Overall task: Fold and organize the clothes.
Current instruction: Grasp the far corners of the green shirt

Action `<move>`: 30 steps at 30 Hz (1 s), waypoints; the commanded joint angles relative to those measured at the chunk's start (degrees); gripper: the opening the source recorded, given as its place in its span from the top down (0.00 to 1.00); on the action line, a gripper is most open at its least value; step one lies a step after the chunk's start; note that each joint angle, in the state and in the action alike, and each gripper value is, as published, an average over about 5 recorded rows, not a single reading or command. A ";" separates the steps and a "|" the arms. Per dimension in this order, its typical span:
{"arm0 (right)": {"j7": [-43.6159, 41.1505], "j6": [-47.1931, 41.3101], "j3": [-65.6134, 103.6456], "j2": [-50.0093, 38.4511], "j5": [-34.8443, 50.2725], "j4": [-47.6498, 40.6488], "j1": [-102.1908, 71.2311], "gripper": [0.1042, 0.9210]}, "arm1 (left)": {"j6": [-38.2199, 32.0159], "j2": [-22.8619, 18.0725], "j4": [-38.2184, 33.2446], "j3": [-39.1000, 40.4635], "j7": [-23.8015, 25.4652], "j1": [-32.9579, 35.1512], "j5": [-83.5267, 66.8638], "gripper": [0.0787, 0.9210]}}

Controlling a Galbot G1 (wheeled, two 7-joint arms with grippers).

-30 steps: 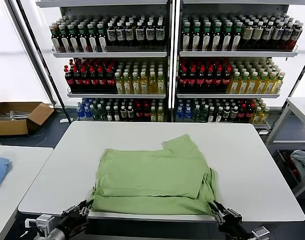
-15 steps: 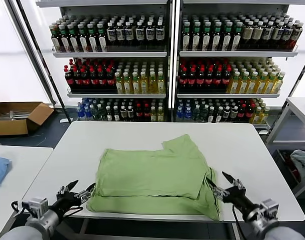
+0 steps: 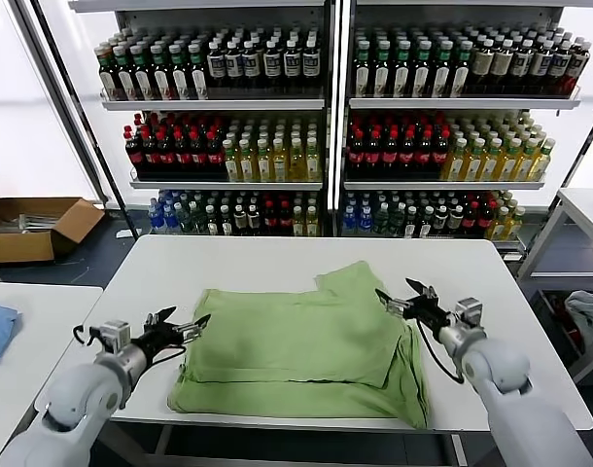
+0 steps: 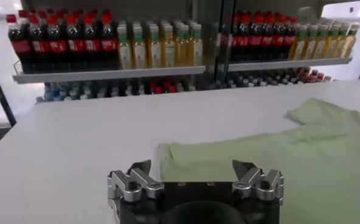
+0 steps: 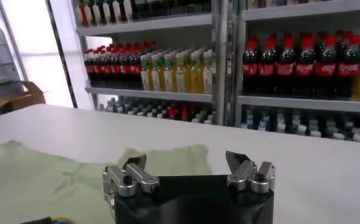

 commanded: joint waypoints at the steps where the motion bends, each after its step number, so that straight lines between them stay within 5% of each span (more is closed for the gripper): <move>1: -1.39 -0.72 -6.38 4.21 -3.65 -15.69 13.72 0.12 | -0.39 0.29 14.52 8.28 1.08 -14.69 0.25 0.12; 21: -1.74 -0.22 -9.08 10.57 -7.84 -27.65 18.12 0.12 | -0.84 -4.82 24.09 13.09 1.01 -19.85 0.92 0.12; 30: -1.19 -0.94 -9.65 10.52 -7.55 -27.22 17.12 0.37 | -0.98 -5.43 24.34 14.60 1.38 -18.87 0.88 0.19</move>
